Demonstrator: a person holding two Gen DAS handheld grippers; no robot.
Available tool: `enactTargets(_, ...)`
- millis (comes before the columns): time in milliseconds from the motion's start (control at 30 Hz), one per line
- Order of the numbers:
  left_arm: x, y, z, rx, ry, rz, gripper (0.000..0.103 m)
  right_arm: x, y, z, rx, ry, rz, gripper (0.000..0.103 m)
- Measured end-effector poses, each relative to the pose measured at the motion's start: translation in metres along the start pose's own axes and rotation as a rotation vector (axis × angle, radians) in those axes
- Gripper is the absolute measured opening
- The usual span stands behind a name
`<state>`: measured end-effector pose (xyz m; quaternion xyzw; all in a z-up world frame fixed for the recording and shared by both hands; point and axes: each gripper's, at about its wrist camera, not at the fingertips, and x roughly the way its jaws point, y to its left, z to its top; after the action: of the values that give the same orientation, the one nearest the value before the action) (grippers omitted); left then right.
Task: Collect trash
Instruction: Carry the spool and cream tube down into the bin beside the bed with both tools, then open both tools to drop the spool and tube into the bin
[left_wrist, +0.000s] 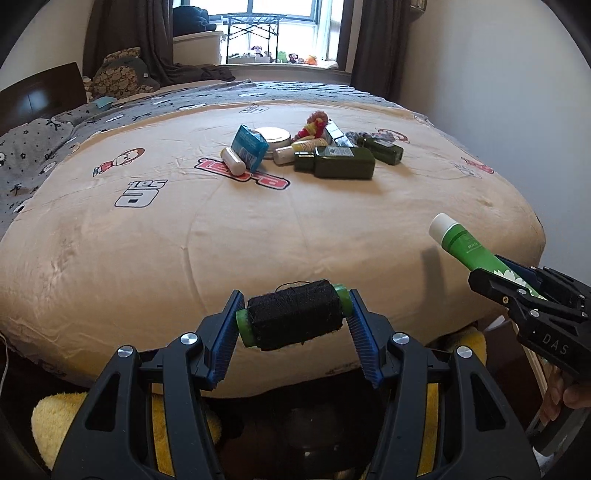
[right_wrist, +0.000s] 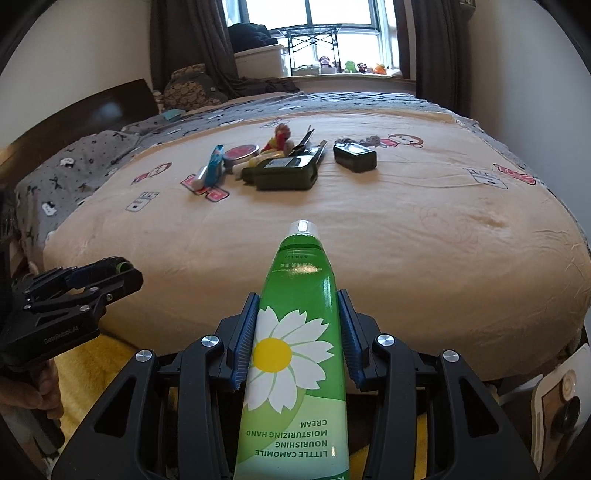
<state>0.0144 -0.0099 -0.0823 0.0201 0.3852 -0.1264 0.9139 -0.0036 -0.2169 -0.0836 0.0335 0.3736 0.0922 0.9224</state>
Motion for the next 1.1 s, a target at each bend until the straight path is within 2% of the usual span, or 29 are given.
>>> enactTargets(167, 0.0, -0.001, -0.029, 0.006, 0.064, -0.026, 0.053, -0.001, 0.014, -0.026, -0.029, 0.074, 0.033, 0.042)
enactTargets(400, 0.036, 0.002, -0.071, 0.003, 0.214, -0.057, 0.053, 0.03, 0.02, -0.055, -0.004, 0.225, 0.07, 0.042)
enactTargets(633, 0.088, 0.005, -0.105, -0.012, 0.395, -0.079, 0.053, 0.087, 0.008, -0.097, 0.124, 0.413, 0.104, 0.043)
enactTargets(800, 0.121, -0.003, -0.131, 0.004, 0.54, -0.118, 0.053, 0.116, 0.004, -0.12, 0.187, 0.492, 0.086, 0.043)
enactTargets(1000, 0.144, 0.0, -0.14, -0.011, 0.618, -0.111, 0.053, 0.131, 0.008, -0.133, 0.218, 0.571, 0.11, 0.045)
enactTargets(1033, 0.145, 0.0, -0.142, -0.013, 0.624, -0.11, 0.054, 0.131, 0.008, -0.133, 0.22, 0.567, 0.11, 0.045)
enactTargets(1100, 0.151, -0.001, -0.147, -0.016, 0.637, -0.111, 0.066, 0.13, 0.01, -0.129, 0.204, 0.555, 0.099, 0.048)
